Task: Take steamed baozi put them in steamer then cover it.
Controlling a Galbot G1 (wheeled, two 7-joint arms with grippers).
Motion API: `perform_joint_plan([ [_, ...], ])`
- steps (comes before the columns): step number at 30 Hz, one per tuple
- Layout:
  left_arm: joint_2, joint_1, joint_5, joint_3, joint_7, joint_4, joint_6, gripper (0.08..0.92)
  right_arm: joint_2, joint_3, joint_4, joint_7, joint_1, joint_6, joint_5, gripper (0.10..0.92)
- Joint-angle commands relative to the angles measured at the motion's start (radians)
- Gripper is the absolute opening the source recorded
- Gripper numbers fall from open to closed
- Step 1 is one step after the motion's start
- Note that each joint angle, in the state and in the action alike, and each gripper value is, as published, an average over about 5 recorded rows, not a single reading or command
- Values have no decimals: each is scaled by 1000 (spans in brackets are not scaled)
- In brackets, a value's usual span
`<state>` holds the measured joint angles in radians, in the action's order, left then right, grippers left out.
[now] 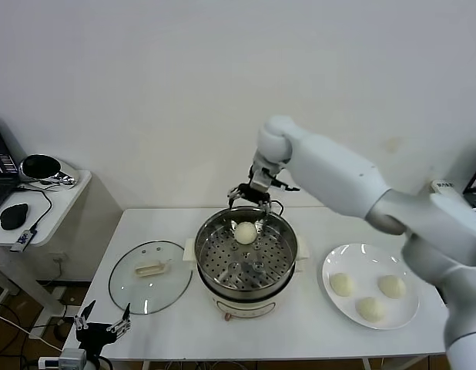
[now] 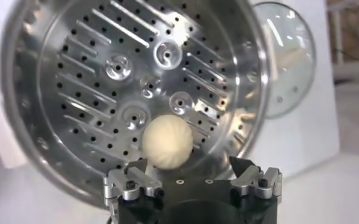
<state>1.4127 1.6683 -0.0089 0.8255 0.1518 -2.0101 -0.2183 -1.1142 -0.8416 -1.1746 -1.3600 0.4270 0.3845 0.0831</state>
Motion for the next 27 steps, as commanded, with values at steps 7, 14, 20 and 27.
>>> perform_joint_plan([
  [7, -23, 0, -14, -18, 9, -12, -5, 823, 442, -147, -267, -22, 163, -770, -249, 823],
  [14, -24, 6, -17, -24, 16, -29, -14, 823, 577, -45, -322, -48, -16, -970, -222, 823],
  [20, -19, 11, -41, -19, 24, -49, -36, 823, 620, 130, -369, -49, -253, -965, -59, 823],
  [27, -14, 17, -32, -18, 25, -51, -40, 823, 609, 226, -360, -22, -441, -895, 40, 823],
])
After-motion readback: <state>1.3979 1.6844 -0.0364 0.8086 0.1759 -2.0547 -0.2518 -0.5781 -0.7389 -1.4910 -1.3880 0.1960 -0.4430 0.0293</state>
